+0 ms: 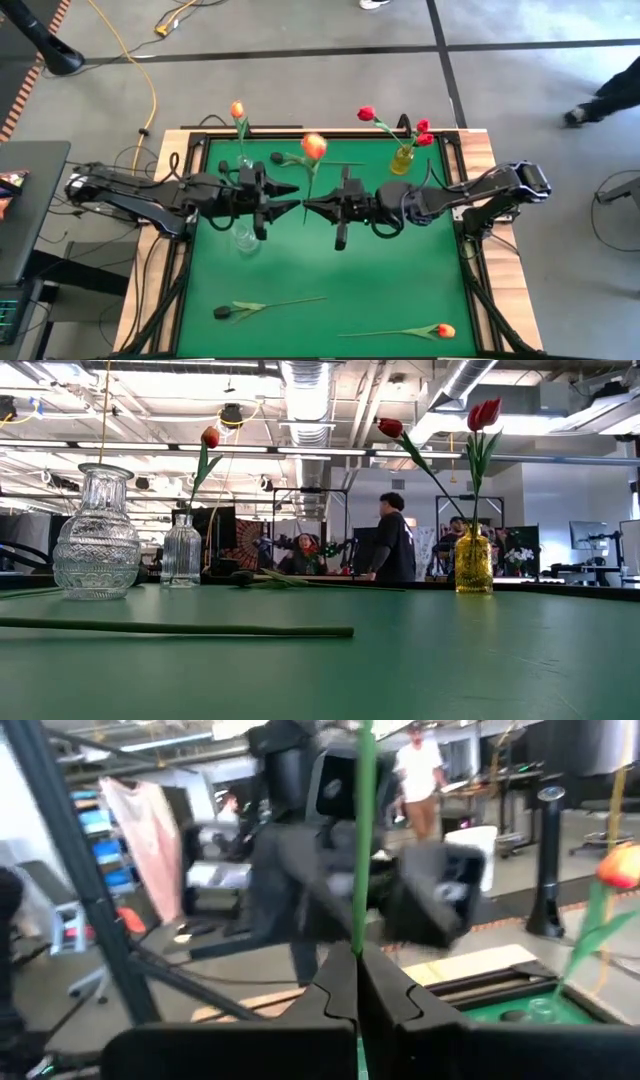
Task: Sort flowers into vase by color
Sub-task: Put the top orange flower into the top transparent vase, then put the orange flower into the top transparent vase
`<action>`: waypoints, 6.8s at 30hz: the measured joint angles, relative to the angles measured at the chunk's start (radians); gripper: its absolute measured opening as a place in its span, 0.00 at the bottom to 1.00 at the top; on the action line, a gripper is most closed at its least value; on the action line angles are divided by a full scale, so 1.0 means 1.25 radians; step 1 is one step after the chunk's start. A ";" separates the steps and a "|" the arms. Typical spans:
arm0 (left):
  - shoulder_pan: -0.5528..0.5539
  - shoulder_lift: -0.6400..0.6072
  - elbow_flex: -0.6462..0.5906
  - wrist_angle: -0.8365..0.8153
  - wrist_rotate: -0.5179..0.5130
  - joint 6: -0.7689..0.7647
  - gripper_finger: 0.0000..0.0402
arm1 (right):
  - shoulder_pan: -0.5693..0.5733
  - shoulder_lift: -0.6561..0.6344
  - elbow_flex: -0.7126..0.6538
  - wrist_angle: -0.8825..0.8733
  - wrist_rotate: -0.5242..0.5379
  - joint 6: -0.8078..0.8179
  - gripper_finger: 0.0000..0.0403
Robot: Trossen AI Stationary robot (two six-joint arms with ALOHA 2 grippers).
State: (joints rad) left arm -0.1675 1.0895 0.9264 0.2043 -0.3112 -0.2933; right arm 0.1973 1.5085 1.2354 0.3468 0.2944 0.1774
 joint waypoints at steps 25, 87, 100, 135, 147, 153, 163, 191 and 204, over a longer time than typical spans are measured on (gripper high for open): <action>0.008 0.076 0.055 0.110 0.125 0.022 0.56 | 0.004 0.000 0.000 -0.049 -0.052 0.068 0.05; 0.054 -0.079 0.054 -0.126 -0.100 0.196 0.00 | -0.008 -0.185 0.000 -0.412 -0.030 0.076 0.63; 0.358 -0.263 -0.190 -0.053 -0.148 0.338 0.00 | 0.087 -0.222 0.000 -0.535 0.089 0.104 0.63; 0.675 -0.374 -0.481 0.082 0.065 0.282 0.00 | 0.075 -0.182 -0.001 -0.570 0.125 0.186 0.63; 0.675 -0.374 -0.597 0.119 0.070 0.239 0.00 | 0.075 -0.182 -0.001 -0.570 0.124 0.170 0.63; 0.675 -0.374 -0.616 0.115 0.024 0.192 0.00 | 0.075 -0.182 -0.001 -0.570 0.124 0.171 0.63; 0.674 -0.374 -0.616 0.117 0.052 0.204 0.02 | 0.075 -0.182 -0.001 -0.570 0.119 0.170 0.63; 0.641 -0.375 -0.308 -0.601 0.351 0.080 0.64 | 0.162 -0.182 -0.001 -0.771 -0.143 0.308 0.63; 0.363 -0.374 -0.305 -0.625 0.511 -0.184 0.64 | 0.353 -0.172 0.000 -0.802 -0.129 0.409 0.63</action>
State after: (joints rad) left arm 0.2859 0.6225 0.5446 -0.5768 0.3274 -0.5238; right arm 0.6381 1.2939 1.2350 -0.6552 0.1329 0.6880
